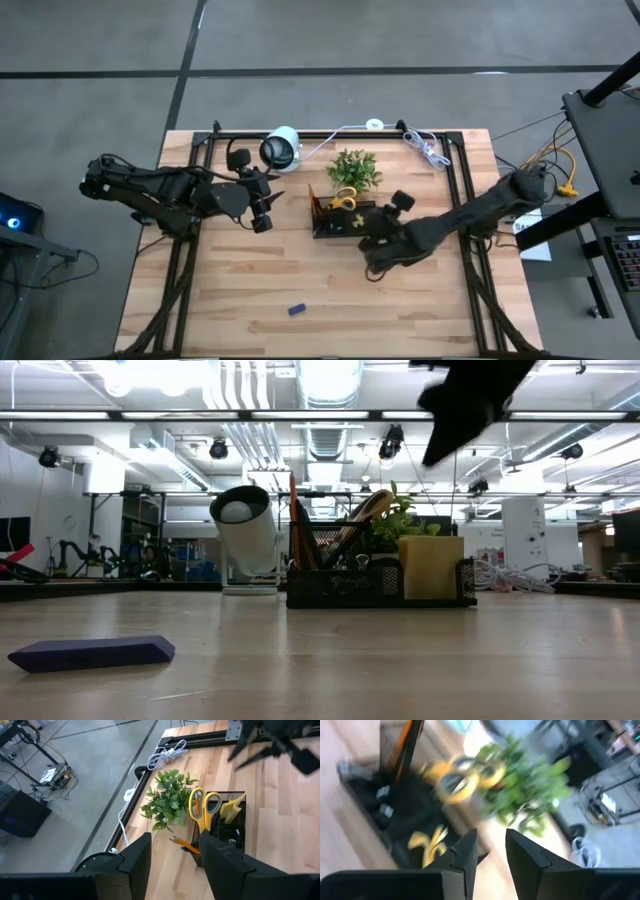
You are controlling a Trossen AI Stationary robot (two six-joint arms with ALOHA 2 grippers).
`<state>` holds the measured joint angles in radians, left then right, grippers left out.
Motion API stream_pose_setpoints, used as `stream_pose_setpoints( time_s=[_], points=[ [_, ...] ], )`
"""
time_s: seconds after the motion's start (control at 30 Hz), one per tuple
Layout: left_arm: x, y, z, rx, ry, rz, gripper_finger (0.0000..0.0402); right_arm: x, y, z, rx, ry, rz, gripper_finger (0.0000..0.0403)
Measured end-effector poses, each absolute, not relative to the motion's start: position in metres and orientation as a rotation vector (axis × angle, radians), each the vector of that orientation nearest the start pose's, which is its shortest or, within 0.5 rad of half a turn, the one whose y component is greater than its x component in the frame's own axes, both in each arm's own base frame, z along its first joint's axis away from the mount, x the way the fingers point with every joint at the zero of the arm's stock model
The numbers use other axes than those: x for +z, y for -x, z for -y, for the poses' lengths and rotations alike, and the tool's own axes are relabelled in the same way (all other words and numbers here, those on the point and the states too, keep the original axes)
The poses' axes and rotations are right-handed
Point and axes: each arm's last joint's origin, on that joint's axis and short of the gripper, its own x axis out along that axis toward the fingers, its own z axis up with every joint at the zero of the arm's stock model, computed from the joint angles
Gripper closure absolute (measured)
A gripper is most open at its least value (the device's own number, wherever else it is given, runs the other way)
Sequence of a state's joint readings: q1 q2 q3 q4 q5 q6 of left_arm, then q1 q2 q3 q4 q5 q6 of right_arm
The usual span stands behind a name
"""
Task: Pick and place office supplies into organizer
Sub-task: Put the yellow sticky notes into the black desk organizer
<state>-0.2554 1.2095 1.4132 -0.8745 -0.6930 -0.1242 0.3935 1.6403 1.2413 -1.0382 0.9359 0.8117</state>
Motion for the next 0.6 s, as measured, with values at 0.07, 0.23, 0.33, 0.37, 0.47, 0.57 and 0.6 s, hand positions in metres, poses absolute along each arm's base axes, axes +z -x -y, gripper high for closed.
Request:
stream_pose_setpoints(
  time_s=[0.07, 0.23, 0.33, 0.37, 0.47, 0.57, 0.6],
  points=[
    [0.403, -0.222, 0.039, 0.457, -0.189, -0.571, 0.0250, 0.257, -0.273, -0.091, -0.832, 0.172, -0.774, 0.0321],
    [0.403, -0.222, 0.039, 0.458, -0.189, -0.571, 0.0250, 0.277, -0.240, -0.081, -0.751, 0.056, -0.699, 0.0338],
    [0.400, -0.222, 0.039, 0.468, -0.196, -0.576, 0.0250, 0.279, -0.228, -0.080, -0.543, -0.022, -0.669, 0.0346],
    [0.400, -0.222, 0.039, 0.475, -0.200, -0.577, 0.0250, 0.278, -0.224, -0.079, -0.452, -0.055, -0.653, 0.0348],
    [0.400, -0.222, 0.038, 0.478, -0.201, -0.577, 0.0250, 0.273, -0.218, -0.074, -0.295, -0.158, -0.575, 0.0349],
    [0.399, -0.223, 0.038, 0.478, -0.200, -0.577, 0.0250, 0.263, -0.211, -0.066, -0.299, -0.176, -0.564, 0.0336],
    [0.399, -0.223, 0.038, 0.479, -0.199, -0.577, 0.0250, 0.259, -0.209, -0.065, -0.302, -0.174, -0.575, 0.0328]
  ],
)
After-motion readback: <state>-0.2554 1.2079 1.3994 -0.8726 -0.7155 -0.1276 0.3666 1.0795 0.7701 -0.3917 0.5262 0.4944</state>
